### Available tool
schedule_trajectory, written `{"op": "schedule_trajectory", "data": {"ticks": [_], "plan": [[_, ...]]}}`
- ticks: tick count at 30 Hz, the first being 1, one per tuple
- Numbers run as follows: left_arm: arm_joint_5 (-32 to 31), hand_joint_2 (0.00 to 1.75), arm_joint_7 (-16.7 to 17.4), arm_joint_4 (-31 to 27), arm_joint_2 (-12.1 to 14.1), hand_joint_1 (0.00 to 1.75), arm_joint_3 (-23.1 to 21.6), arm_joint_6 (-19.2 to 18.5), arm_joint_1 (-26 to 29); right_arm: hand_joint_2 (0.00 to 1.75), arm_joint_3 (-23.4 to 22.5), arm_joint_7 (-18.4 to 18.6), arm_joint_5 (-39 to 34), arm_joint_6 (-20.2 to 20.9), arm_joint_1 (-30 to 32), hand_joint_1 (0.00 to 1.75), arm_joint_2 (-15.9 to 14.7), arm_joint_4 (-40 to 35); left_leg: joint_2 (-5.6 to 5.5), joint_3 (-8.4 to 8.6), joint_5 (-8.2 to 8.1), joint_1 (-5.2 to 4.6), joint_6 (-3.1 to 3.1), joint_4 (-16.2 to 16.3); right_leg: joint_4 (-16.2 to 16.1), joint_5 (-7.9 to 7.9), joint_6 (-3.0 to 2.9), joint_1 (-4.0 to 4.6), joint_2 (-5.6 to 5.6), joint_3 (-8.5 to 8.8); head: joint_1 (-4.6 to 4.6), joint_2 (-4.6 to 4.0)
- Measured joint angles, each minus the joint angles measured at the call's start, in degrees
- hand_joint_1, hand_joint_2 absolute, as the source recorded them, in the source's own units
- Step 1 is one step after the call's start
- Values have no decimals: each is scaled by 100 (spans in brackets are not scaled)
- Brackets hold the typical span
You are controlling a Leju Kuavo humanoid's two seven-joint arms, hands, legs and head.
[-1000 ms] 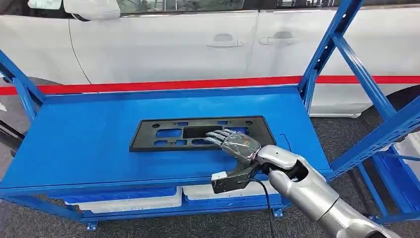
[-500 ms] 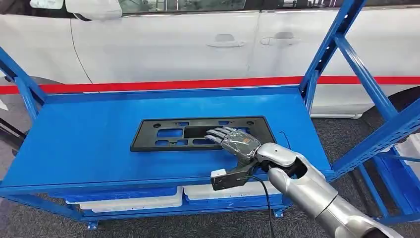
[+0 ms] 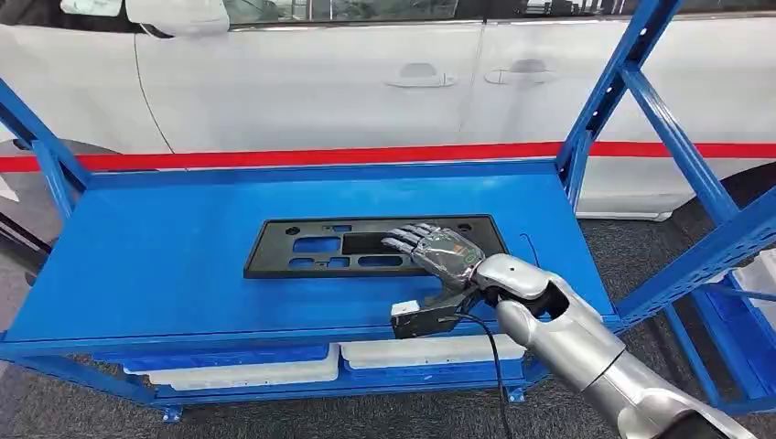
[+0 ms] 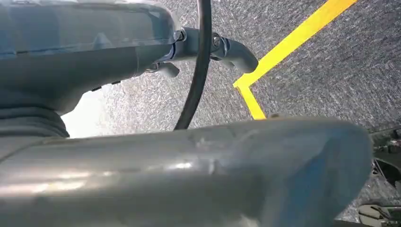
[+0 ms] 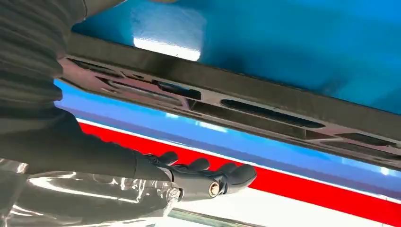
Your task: Take the parts from the cabinet and place them on the table.
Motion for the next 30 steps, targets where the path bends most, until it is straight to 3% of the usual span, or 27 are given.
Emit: {"op": "schedule_trajectory", "data": {"ticks": [14,19,23,24,25,29,30], "plan": [[120,0,52,0,-48,0,0,33,-2,175,-4,254,551,-361,-59,0,0,101,-9,0,4,0,1,0,0,0,0,0,-8,3,0,0],[267,0,17,0,-85,0,0,31,-11,175,-155,678,1290,-643,-185,0,24,519,-16,-1,7,-1,5,0,0,0,0,-1,-18,5,0,0],[354,0,-24,0,-92,0,0,28,-10,175,-472,706,1926,-953,-231,0,28,1002,-27,-4,13,-2,5,1,0,0,0,-1,-28,7,0,0],[387,0,-44,0,-92,0,0,28,-11,175,-538,726,2031,-977,-236,31,28,1098,-27,-5,12,-2,5,0,0,0,0,-1,-28,8,0,0],[393,0,-50,0,-92,0,0,28,-14,175,-597,730,2088,-992,-236,86,28,1183,-28,-6,12,-3,5,0,0,0,0,-1,-29,8,0,0],[468,0,-81,0,-94,0,0,31,-17,175,-761,754,2269,-953,-237,77,28,1430,-38,-8,13,-3,5,0,0,0,0,0,-42,9,0,0],[492,0,-94,0,-94,0,0,31,-18,175,-802,754,2308,-920,-237,122,28,1475,-41,-10,13,-3,5,0,0,0,0,0,-46,8,0,0]]}}
